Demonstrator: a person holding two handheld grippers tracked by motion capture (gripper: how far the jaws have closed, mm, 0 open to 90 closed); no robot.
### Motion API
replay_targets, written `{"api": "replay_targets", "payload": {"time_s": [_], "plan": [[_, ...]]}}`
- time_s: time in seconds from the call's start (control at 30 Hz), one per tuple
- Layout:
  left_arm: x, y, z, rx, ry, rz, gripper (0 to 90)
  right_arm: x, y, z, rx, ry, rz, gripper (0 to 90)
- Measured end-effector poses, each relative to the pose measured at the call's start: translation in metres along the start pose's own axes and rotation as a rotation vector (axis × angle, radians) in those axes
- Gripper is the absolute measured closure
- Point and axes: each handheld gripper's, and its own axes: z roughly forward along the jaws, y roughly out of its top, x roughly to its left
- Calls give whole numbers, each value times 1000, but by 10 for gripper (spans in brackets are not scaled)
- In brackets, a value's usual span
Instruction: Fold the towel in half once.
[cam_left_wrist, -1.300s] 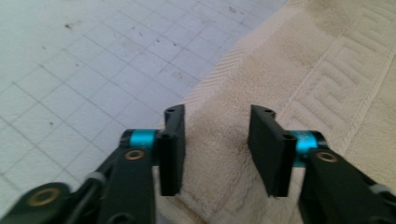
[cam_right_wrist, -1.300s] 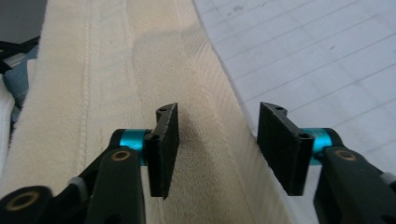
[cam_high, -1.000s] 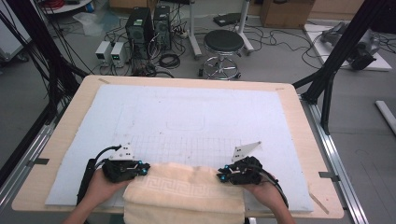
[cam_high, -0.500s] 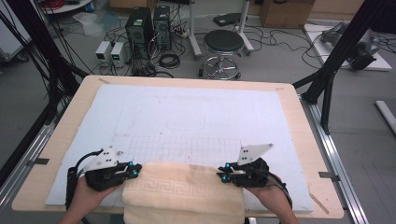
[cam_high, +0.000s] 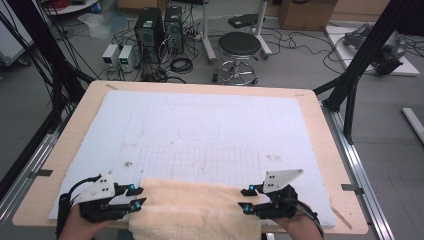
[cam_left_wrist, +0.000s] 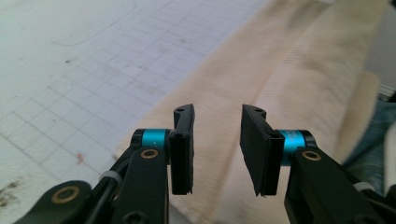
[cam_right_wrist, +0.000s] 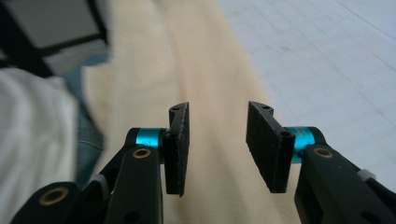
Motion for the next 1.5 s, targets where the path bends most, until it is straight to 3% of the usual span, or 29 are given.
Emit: {"api": "replay_targets", "payload": {"time_s": [0.2,0.4,0.53,0.77,0.83,0.9,1.0,1.13,1.27,1.37,1.5], "plan": [[29,0,29,52,56,-34,595,-30,-13,16,72,-104,41,517],[49,-7,49,146,52,-69,498,-45,-28,28,142,-110,65,468],[51,-14,56,181,19,-101,494,-49,-34,30,141,-83,90,481],[52,-16,54,170,6,-134,607,-49,-33,30,146,-46,92,645],[51,-17,55,166,-7,-137,673,-49,-33,31,145,-16,106,733],[50,-17,55,165,-25,-145,749,-47,-34,31,142,2,90,792],[48,-15,54,166,-18,-128,813,-46,-32,30,143,1,71,827],[50,-10,50,145,36,-109,832,-46,-24,28,146,-32,50,835],[69,7,53,78,111,-150,837,-57,-6,27,131,-88,19,840],[93,25,59,53,185,-180,839,-80,13,27,114,-146,26,841],[124,54,73,59,266,-181,840,-129,40,28,95,-215,69,841]]}}
